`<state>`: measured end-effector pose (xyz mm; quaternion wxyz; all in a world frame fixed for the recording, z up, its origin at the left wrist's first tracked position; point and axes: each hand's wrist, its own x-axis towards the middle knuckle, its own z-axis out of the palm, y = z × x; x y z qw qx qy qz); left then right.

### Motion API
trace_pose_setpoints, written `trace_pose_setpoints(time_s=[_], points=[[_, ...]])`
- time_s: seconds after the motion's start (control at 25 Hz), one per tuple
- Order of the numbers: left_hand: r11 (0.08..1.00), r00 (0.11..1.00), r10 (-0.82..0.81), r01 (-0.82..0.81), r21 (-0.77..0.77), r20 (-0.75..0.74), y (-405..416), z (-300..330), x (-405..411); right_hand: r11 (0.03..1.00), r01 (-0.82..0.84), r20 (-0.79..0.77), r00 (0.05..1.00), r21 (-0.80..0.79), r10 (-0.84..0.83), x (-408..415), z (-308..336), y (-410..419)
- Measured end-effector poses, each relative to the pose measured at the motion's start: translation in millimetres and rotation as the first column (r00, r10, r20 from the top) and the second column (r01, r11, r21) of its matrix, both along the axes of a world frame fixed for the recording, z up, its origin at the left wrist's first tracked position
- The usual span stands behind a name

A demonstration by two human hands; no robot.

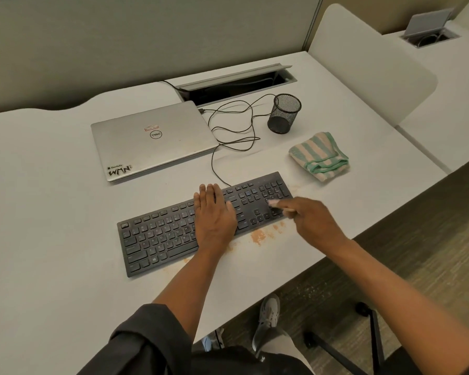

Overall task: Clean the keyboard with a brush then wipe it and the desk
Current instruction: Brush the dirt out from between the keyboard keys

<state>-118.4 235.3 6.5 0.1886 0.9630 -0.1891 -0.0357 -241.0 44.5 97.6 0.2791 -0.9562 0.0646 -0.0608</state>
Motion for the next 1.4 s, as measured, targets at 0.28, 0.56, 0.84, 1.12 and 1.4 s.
trace_pose_setpoints(time_s=[0.28, 0.56, 0.84, 1.12, 1.4], points=[[1.0, 1.0, 0.008, -0.008, 0.007, 0.008, -1, -1, 0, 0.99, 0.141, 0.043, 0.989, -0.017, -0.14, 7, 14, -17], [1.0, 1.0, 0.01, -0.01, -0.002, 0.023, -1, -3, 1, 0.991, 0.133, 0.069, 0.989, 0.006, -0.133, 19, 14, -3], [1.0, 1.0, 0.012, -0.012, 0.011, 0.0, -2, -2, 1, 0.996, 0.058, 0.02, 0.998, 0.068, -0.06, 16, -1, 19], [1.0, 1.0, 0.012, -0.012, 0.008, -0.015, -1, -1, 1, 0.986, 0.164, 0.083, 0.983, 0.018, -0.165, 34, 5, -13], [1.0, 1.0, 0.013, -0.013, 0.01, -0.002, -2, -3, 1, 0.983, 0.124, 0.069, 0.989, 0.134, -0.134, 57, 16, 4]])
